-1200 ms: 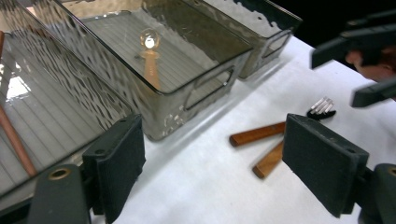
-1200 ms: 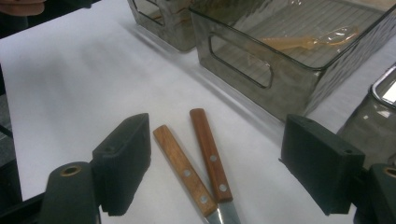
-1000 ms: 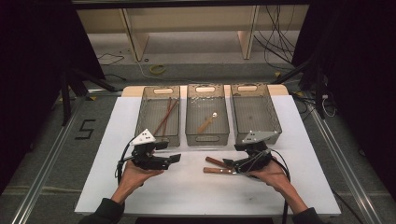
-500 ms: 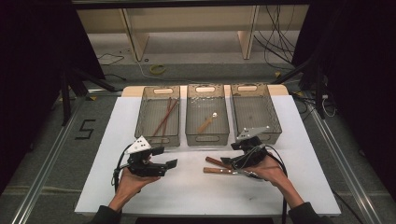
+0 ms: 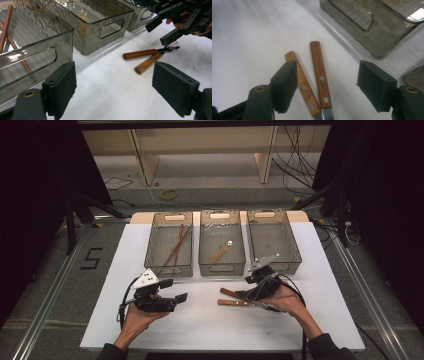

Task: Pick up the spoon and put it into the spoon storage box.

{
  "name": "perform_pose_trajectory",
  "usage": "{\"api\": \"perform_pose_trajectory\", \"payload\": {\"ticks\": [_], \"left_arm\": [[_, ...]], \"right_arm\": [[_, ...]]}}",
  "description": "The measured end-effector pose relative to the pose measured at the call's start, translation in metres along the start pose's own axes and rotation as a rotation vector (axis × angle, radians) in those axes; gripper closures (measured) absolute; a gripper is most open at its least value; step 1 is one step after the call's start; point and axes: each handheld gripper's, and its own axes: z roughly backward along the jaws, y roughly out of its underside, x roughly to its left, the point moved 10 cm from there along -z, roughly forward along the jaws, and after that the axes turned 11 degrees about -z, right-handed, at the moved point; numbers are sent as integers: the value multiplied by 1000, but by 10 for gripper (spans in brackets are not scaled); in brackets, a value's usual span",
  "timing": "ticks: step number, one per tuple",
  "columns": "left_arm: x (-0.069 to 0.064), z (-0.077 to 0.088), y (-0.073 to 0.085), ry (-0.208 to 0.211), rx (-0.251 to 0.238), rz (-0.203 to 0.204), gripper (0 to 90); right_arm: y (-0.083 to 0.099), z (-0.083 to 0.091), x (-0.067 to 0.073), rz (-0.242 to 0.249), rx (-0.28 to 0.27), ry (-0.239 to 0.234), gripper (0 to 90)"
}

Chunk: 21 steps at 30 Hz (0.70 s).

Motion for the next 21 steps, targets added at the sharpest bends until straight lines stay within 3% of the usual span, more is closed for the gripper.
{"api": "perform_pose_trajectory", "payload": {"ticks": [21], "left_arm": [[0, 10, 10, -16, -16, 2, 186]], "right_arm": [[9, -19, -5, 14, 122, 4, 390]]}}
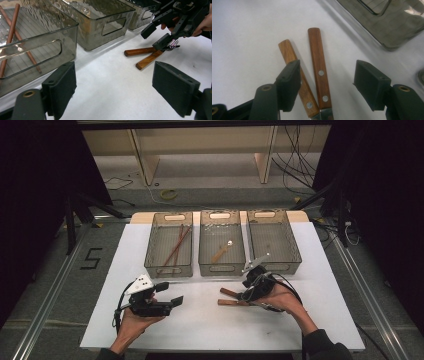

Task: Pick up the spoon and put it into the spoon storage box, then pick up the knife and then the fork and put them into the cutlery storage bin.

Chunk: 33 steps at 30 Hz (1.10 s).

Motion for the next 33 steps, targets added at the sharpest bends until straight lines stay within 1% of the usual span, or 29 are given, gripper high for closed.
{"api": "perform_pose_trajectory", "payload": {"ticks": [3, 5, 8, 10, 11, 13, 16, 21, 23, 26, 29, 33], "left_arm": [[-1, 0, 0, 1, -2, 1, 186], [-2, 0, -2, 1, -8, -3, 185], [-2, 0, -2, 2, -9, -3, 185], [-1, 0, -1, 0, -8, -5, 185], [-1, 0, -1, 0, -7, -5, 185], [-1, 0, -1, 1, -8, -1, 185], [-1, 2, -2, 0, -14, -3, 185], [0, 2, -1, -1, -12, -4, 185], [0, 2, 0, -1, -11, -3, 186], [-1, 2, -1, 0, -12, -5, 185], [-2, 1, 0, 3, -9, -8, 186], [-2, 1, 0, 2, -7, -9, 187]], "right_arm": [[0, -1, 0, -1, 1, -7, 405], [0, -2, 0, 10, 4, -6, 416], [1, -3, 1, -4, 21, -3, 432], [2, -4, 1, -6, 29, -6, 448], [2, -6, 0, -4, 32, -1, 456], [3, -7, 0, -6, 46, -10, 466], [5, -9, -1, 0, 60, 1, 490], [6, -8, -1, 6, 63, 3, 529], [7, -8, -2, 10, 74, 18, 538], [7, -9, -2, 4, 81, 12, 561], [8, -11, -3, 11, 91, 25, 585], [8, -13, -2, 19, 107, 28, 606]]}}
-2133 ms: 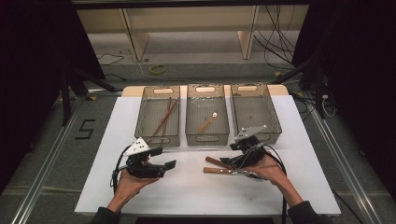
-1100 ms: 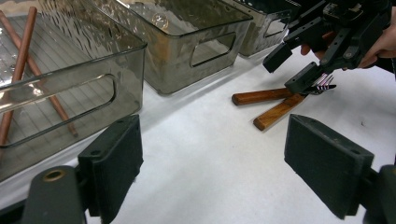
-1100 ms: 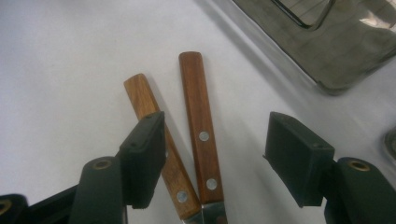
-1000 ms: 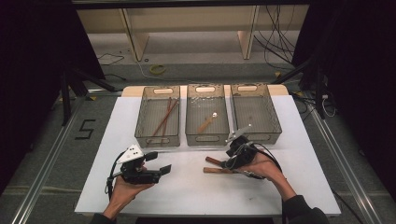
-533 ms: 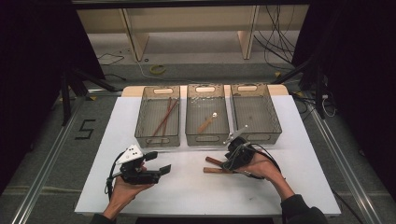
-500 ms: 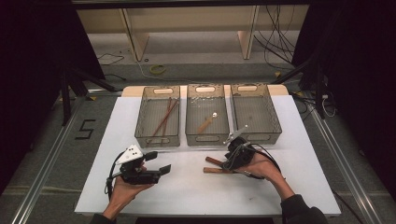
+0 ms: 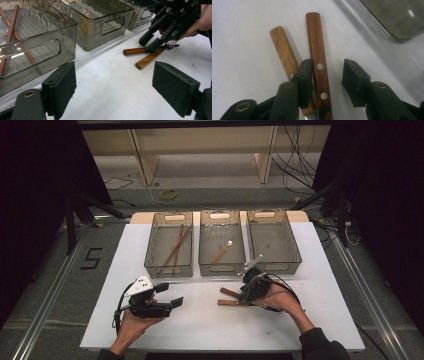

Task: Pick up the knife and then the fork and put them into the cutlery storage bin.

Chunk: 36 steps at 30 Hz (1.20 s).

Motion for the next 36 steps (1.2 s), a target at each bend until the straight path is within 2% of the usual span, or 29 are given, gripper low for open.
{"api": "perform_pose_trajectory", "payload": {"ticks": [7, 15, 23, 30, 36], "left_arm": [[-1, -1, 0, 4, 2, 0, 189], [-2, -1, 0, 7, 2, -4, 194], [-1, -1, 1, 4, 1, -6, 197], [-1, -1, 1, 2, -3, -6, 202], [0, 0, 1, 2, -5, -3, 204]], "right_arm": [[-1, -1, 0, 13, 18, 14, 635], [-2, -1, -4, 13, 24, 62, 751], [-2, -1, -4, 41, 39, 91, 768], [-1, 1, -5, 40, 52, 117, 771], [-2, 9, -7, 20, 25, 119, 772]]}}
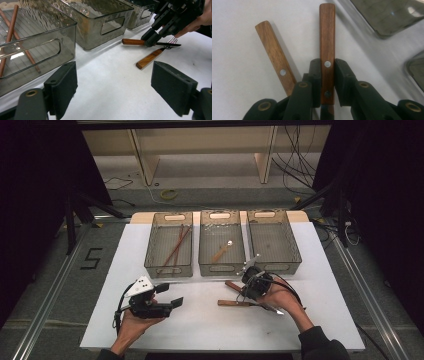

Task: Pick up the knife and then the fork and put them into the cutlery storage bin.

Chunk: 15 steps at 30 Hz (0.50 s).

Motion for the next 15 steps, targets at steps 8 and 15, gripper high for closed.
{"api": "perform_pose_trajectory", "payload": {"ticks": [8, 15], "left_arm": [[1, 0, 0, -3, -2, 1, 207], [0, 0, 0, -2, -3, -1, 208]], "right_arm": [[0, 5, 0, -19, -12, -14, 772], [-4, 18, 1, -46, -62, -39, 773]]}}
